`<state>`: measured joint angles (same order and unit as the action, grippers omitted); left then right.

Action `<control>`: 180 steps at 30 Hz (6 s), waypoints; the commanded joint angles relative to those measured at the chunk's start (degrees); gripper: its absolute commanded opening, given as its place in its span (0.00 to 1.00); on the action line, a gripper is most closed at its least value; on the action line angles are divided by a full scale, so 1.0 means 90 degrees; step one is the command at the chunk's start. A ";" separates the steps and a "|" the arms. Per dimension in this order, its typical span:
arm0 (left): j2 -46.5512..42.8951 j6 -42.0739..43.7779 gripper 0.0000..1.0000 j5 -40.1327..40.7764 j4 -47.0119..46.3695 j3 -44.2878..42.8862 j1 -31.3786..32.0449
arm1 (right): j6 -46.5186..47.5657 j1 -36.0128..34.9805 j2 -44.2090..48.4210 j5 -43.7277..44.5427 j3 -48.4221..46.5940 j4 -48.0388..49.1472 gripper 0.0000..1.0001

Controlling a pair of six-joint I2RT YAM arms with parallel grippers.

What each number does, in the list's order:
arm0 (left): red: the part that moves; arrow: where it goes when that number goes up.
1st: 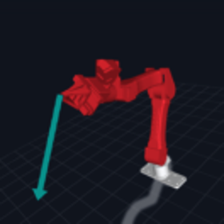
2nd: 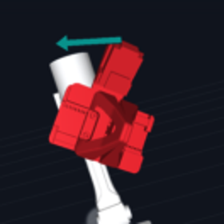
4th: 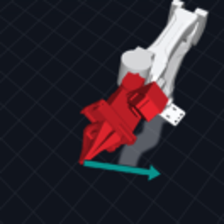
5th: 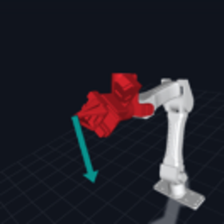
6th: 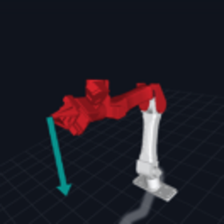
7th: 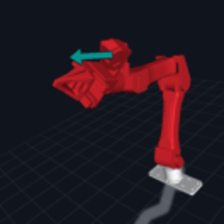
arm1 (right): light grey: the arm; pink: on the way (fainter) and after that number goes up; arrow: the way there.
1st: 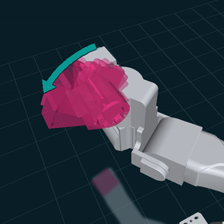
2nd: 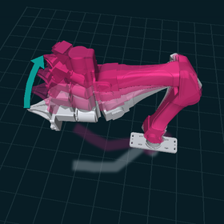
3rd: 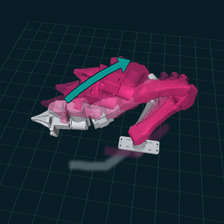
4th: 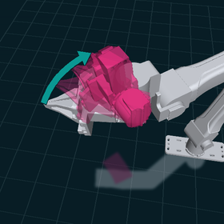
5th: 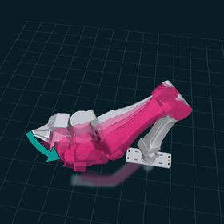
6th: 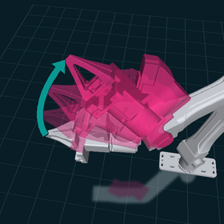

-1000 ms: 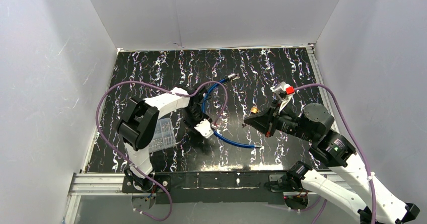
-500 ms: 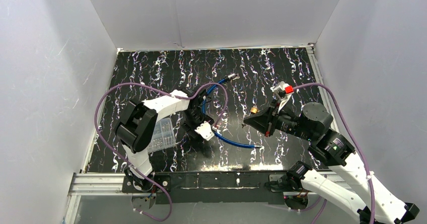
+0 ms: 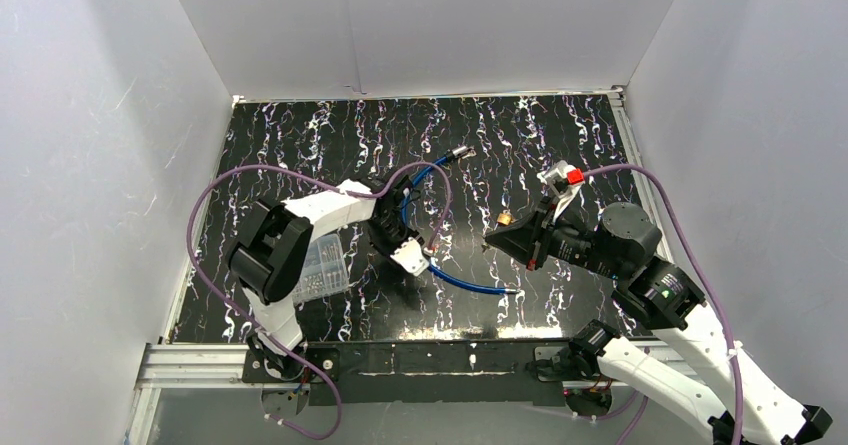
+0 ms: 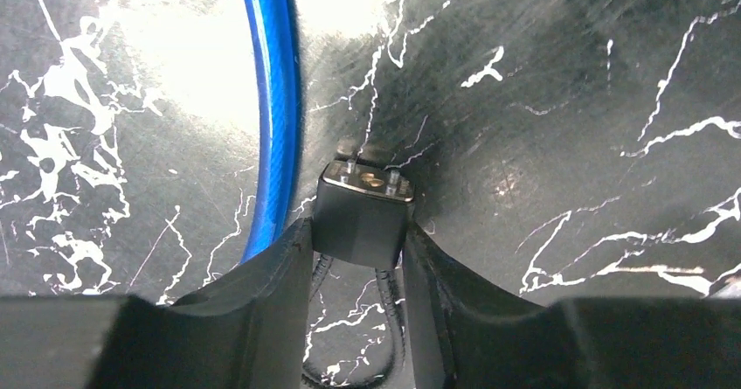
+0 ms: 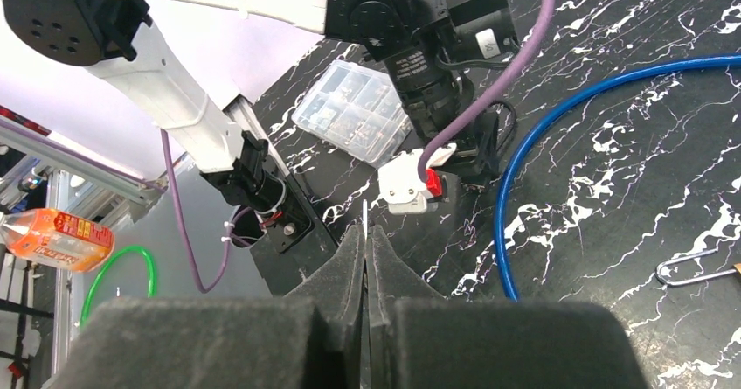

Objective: Unlock with the key
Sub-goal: Pick up the lock from the center of the board, then place the lock at the center of the board, then pick up the lock from the center of the board.

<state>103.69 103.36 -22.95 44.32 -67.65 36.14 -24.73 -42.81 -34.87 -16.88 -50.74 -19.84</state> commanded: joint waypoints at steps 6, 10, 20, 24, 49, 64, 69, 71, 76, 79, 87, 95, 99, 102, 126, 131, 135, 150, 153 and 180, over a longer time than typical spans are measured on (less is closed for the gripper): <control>-0.2296 -0.1667 0.00 -0.1215 -0.0388 0.0219 0.0013 | 0.0087 0.0118 0.0083 -0.0087 -0.0185 -0.0038 0.01; -0.3411 -0.2412 0.00 -0.1409 -0.0565 -0.0100 0.0073 | 0.0200 0.0163 0.0083 -0.0103 -0.0335 -0.0115 0.01; -0.4966 -0.3044 0.00 -0.1396 -0.1602 -0.0957 0.0448 | 0.0191 0.0219 -0.0208 -0.0479 -0.0689 0.0191 0.01; -0.5401 -0.2820 0.00 -0.1410 -0.2110 -0.0852 0.0665 | 0.0022 0.0240 -0.0396 -0.0768 -0.0690 0.0589 0.01; -0.5700 -0.3449 0.00 -0.1253 -0.3068 -0.1125 0.1395 | -0.0618 0.0565 -0.0860 -0.1974 -0.0927 0.1989 0.01; -0.4974 -0.5415 0.00 -0.1594 -0.0358 -0.2333 0.1444 | 0.0042 0.0622 -0.0718 -0.2185 -0.1526 0.1127 0.01; -0.4584 -0.6350 0.00 -0.2038 0.0852 -0.2646 0.1435 | 0.0553 0.0615 -0.0762 -0.2473 -0.1880 0.0439 0.01; -0.4423 -0.6633 0.00 -0.2380 0.1252 -0.2683 0.1434 | 0.0876 0.0615 -0.0836 -0.2499 -0.2057 0.0068 0.01; -0.3698 -0.6215 0.00 -0.2569 0.2580 -0.2368 0.1431 | 0.1293 0.0623 -0.0894 -0.2171 -0.2137 -0.0606 0.01; -0.3174 -0.5888 0.00 -0.2142 0.2820 -0.1661 0.1433 | 0.1093 0.0615 -0.0582 -0.1833 -0.1730 -0.0462 0.01; -0.2037 -0.5884 0.00 -0.0892 0.1037 -0.0236 0.1449 | 0.0600 0.0626 0.0408 -0.0777 -0.0996 -0.0679 0.01; -0.1312 -0.6210 0.17 0.0390 -0.0743 0.0895 0.1744 | 0.0433 0.0619 0.0724 -0.0375 -0.0910 -0.0787 0.01; -0.0960 -0.6327 0.18 0.1363 -0.1614 0.1398 0.2085 | 0.0393 0.0626 0.0742 -0.0323 -0.0898 -0.0731 0.01; -0.0672 -0.6508 0.23 0.1732 -0.2000 0.1450 0.2127 | 0.0360 0.0621 0.0725 -0.0346 -0.0917 -0.0731 0.01; -0.3716 -0.7362 0.66 0.2137 -0.2801 0.3288 0.2107 | 0.0394 0.0623 0.0450 -0.0430 -0.0924 -0.0569 0.01; -0.3383 -0.7483 0.63 0.1749 -0.2746 0.3205 0.2107 | 0.0415 0.0625 0.0456 -0.0367 -0.0966 -0.0615 0.01; -0.3157 -0.7600 0.57 0.1564 -0.2848 0.3194 0.2107 | 0.0442 0.0625 0.0454 -0.0348 -0.0974 -0.0655 0.01; -0.2508 -0.7495 0.47 0.1456 -0.3167 0.3028 0.2098 | 0.0472 0.0625 0.0526 -0.0327 -0.0915 -0.0686 0.01; -0.2454 -0.7477 0.47 0.1499 -0.3180 0.3044 0.2102 | 0.0482 0.0626 0.0522 -0.0350 -0.0923 -0.0680 0.01; -0.3083 -0.6886 0.00 -0.0056 0.0265 0.0383 0.1572 | 0.0976 0.0625 0.0374 -0.0286 -0.1187 -0.0987 0.01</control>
<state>82.14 39.53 -13.96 29.25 -51.08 53.07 -19.10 -37.45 -30.24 -19.44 -58.72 -28.11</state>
